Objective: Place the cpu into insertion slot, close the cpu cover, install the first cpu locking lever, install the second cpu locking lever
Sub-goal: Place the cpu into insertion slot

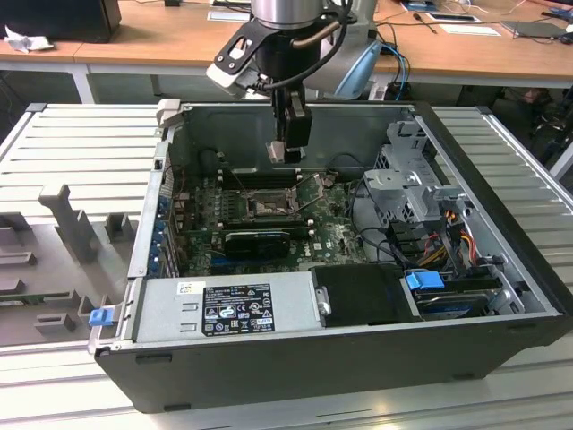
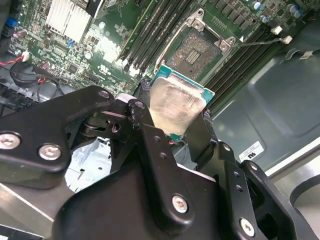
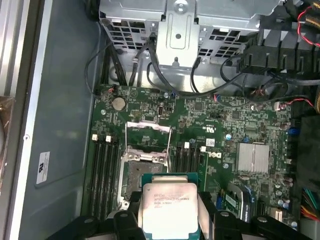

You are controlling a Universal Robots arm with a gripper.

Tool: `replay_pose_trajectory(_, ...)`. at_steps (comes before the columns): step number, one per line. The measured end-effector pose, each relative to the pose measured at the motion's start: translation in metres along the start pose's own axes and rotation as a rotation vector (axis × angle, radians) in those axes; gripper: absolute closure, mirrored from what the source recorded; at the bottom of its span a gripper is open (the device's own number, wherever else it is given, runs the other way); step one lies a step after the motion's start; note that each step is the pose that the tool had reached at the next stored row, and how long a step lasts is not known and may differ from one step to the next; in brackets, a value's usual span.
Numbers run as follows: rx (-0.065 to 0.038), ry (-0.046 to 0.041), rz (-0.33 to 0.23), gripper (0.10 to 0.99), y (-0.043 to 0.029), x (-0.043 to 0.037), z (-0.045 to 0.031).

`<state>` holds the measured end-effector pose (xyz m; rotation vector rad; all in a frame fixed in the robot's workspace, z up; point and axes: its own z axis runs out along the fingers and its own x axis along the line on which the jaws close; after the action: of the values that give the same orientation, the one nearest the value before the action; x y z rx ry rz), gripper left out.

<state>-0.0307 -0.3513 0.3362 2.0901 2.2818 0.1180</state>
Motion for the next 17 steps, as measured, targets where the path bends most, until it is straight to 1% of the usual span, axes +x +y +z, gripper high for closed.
replay_pose_trajectory(5, 0.001, -0.0002, 0.003, 0.557, -0.0014, -0.0003, 0.0161)
replay_pose_trajectory(7, 0.001, -0.0016, 0.018, 0.557, -0.0019, -0.0004, 0.0212)
replay_pose_trajectory(11, 0.001, -0.0029, 0.035, 0.557, -0.0027, -0.0004, 0.0267)
replay_pose_trajectory(17, 0.001, -0.0034, 0.039, 0.557, -0.0030, -0.0005, 0.0294)
